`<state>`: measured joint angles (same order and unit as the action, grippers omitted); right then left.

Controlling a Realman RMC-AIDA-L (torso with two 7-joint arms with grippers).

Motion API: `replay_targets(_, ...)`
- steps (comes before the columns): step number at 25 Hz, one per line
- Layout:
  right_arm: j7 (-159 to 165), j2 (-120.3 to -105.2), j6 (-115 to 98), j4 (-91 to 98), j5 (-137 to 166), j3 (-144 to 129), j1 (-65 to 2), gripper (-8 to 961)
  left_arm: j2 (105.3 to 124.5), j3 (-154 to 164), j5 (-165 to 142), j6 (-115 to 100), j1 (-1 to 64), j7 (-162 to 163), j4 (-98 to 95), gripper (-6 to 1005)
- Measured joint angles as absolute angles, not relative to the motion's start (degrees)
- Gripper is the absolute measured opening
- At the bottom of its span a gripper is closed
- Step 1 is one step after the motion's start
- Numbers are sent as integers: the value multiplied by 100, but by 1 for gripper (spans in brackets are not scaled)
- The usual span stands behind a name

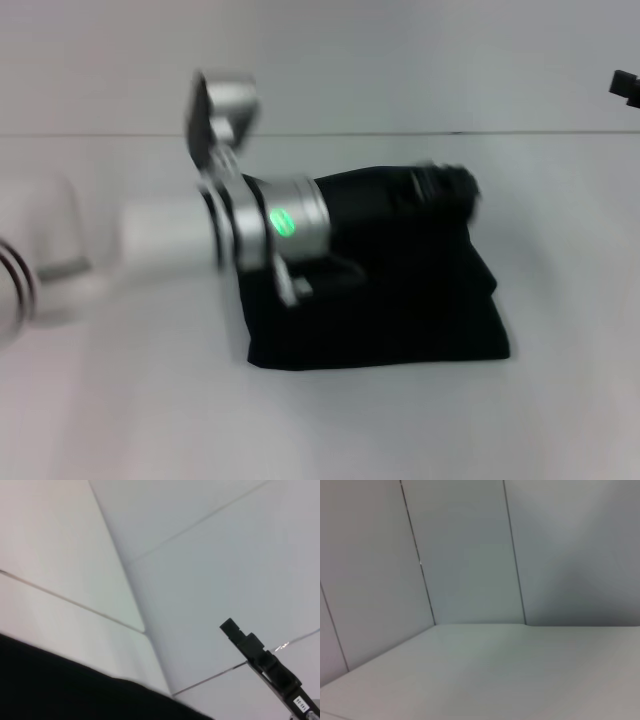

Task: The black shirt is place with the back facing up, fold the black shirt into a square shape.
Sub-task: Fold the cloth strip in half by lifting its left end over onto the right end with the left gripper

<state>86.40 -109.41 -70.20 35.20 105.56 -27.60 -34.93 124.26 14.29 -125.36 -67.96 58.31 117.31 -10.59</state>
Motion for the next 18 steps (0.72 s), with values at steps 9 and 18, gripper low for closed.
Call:
replay_targets(9, 8795, -10882, -7019, 3472, 10890, -2834, -3547, 895, 12475, 535, -11990, -6771, 5085, 10066, 396, 163)
replay_targets(18, 10083, -10818, -7095, 3471, 11332, -3149, -3690, 890, 12437, 869, -12046, -7980, 5011, 9961, -7, 436)
